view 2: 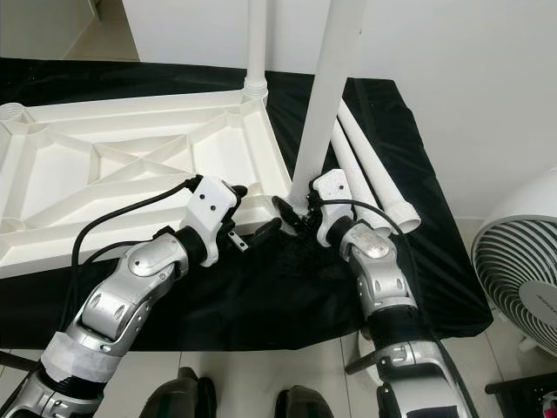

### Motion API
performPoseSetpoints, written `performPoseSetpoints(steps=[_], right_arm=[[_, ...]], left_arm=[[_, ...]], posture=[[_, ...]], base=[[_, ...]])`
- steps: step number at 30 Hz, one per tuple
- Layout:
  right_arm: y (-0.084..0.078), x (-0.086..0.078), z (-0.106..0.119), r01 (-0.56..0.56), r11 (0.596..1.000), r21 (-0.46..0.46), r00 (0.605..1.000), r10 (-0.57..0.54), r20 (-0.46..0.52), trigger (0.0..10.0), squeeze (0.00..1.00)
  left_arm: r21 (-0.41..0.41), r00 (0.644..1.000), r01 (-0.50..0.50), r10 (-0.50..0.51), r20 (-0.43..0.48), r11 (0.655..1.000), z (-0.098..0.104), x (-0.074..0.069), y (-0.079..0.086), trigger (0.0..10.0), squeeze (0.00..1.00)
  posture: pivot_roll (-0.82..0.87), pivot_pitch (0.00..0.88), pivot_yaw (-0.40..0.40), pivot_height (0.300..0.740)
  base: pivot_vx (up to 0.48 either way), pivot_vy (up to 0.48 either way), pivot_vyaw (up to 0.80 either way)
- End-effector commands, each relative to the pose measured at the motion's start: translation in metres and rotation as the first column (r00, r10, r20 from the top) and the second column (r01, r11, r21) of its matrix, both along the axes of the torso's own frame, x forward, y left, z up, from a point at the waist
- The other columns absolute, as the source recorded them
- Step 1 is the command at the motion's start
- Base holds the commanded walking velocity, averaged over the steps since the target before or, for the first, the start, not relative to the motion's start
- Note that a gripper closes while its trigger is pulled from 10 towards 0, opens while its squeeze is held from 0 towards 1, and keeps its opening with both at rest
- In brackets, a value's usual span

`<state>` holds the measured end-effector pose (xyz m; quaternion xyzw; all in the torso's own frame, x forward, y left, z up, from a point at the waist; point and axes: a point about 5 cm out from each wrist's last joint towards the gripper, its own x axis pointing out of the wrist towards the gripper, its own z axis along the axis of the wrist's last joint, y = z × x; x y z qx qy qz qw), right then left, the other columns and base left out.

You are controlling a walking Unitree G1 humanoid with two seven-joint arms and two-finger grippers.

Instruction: Building children table

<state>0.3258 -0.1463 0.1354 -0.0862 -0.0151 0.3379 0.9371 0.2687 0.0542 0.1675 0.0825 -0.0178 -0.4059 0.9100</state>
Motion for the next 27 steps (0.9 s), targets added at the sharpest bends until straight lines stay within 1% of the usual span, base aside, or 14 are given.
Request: performPoseSetpoints(steps=[1,7,8,9,12,16,18,19,21,22,24,25,27], right_arm=[[-0.003,0.0,-0.008,-0.032,0.999,-0.025,0.999,0.031,-0.033,0.0,0.0],[-0.006,0.001,-0.01,-0.028,0.999,-0.026,0.999,0.027,-0.044,0.0,0.0],[-0.007,0.002,-0.012,-0.011,1.0,-0.019,0.998,0.01,-0.054,9.2,0.0],[-0.008,0.002,-0.013,0.004,1.0,-0.011,0.998,-0.004,-0.06,10.0,0.0],[-0.006,-0.001,-0.019,0.065,0.998,0.024,0.994,-0.063,-0.091,10.0,0.0],[-0.004,-0.003,-0.021,0.097,0.994,0.04,0.99,-0.092,-0.108,10.0,0.0],[-0.001,-0.005,-0.023,0.142,0.987,0.069,0.984,-0.134,-0.116,10.0,0.0],[0.001,-0.007,-0.022,0.214,0.971,0.103,0.972,-0.2,-0.126,10.0,0.0],[0.002,-0.009,-0.022,0.321,0.936,0.148,0.942,-0.298,-0.157,10.0,0.0],[0.002,-0.009,-0.022,0.321,0.936,0.148,0.942,-0.298,-0.157,10.0,0.0],[0.003,-0.011,-0.022,0.428,0.886,0.178,0.899,-0.396,-0.188,10.0,0.0],[0.008,-0.015,-0.021,0.508,0.836,0.206,0.857,-0.468,-0.215,10.0,0.0],[0.008,-0.015,-0.021,0.508,0.836,0.206,0.857,-0.468,-0.215,10.0,0.0]], left_arm=[[0.003,1.0,0.017,-0.017,-0.011,1.0,0.0,-0.001,-0.001,10.0,0.0],[0.0,1.0,0.018,-0.018,-0.013,1.0,0.0,-0.002,-0.001,10.0,0.0],[0.0,1.0,0.018,-0.018,-0.014,1.0,0.0,-0.002,-0.001,10.0,0.0],[-0.001,1.0,0.018,-0.018,-0.015,1.0,0.0,-0.002,-0.002,10.0,0.0],[-0.005,1.0,0.019,-0.019,-0.018,1.0,0.0,-0.003,-0.002,10.0,0.0],[-0.006,1.0,0.019,-0.019,-0.018,1.0,0.0,-0.003,-0.002,10.0,0.0],[-0.006,1.0,0.019,-0.019,-0.02,1.0,0.0,-0.004,-0.002,10.0,0.0],[-0.007,1.0,0.02,-0.021,-0.022,1.0,-0.001,-0.004,-0.003,10.0,0.0],[-0.008,0.999,0.022,-0.022,-0.024,1.0,-0.001,-0.005,-0.003,10.0,0.0],[-0.008,0.999,0.022,-0.022,-0.024,1.0,-0.001,-0.005,-0.003,10.0,0.0],[-0.009,0.999,0.025,-0.025,-0.027,1.0,-0.002,-0.006,-0.004,10.0,0.0],[-0.012,0.999,0.03,-0.031,-0.031,0.999,-0.002,-0.006,-0.005,10.0,0.0],[-0.012,0.999,0.03,-0.031,-0.031,0.999,-0.002,-0.006,-0.005,10.0,0.0]], posture=[[-0.01,0.056,-0.004,0.74],[-0.01,0.056,-0.006,0.74],[-0.01,0.057,-0.007,0.74],[-0.01,0.059,-0.009,0.74],[-0.01,0.059,-0.009,0.74],[-0.01,0.064,-0.013,0.74],[-0.02,0.065,-0.015,0.74],[-0.02,0.067,-0.018,0.74],[-0.02,0.067,-0.017,0.74],[-0.02,0.067,-0.017,0.74],[-0.02,0.067,-0.018,0.74],[-0.02,0.067,-0.018,0.74],[-0.02,0.067,-0.018,0.74]], base=[[0.0,0.0,0.0],[0.0,0.0,0.0],[0.0,0.0,0.0],[0.0,0.0,0.0],[0.0,0.0,0.0],[0.0,0.0,0.0],[0.0,0.0,0.0],[0.0,0.0,0.0],[0.0,0.0,0.0],[0.0,0.0,0.0],[0.0,0.0,0.0],[0.0,0.0,0.0],[0.0,0.0,0.0]])
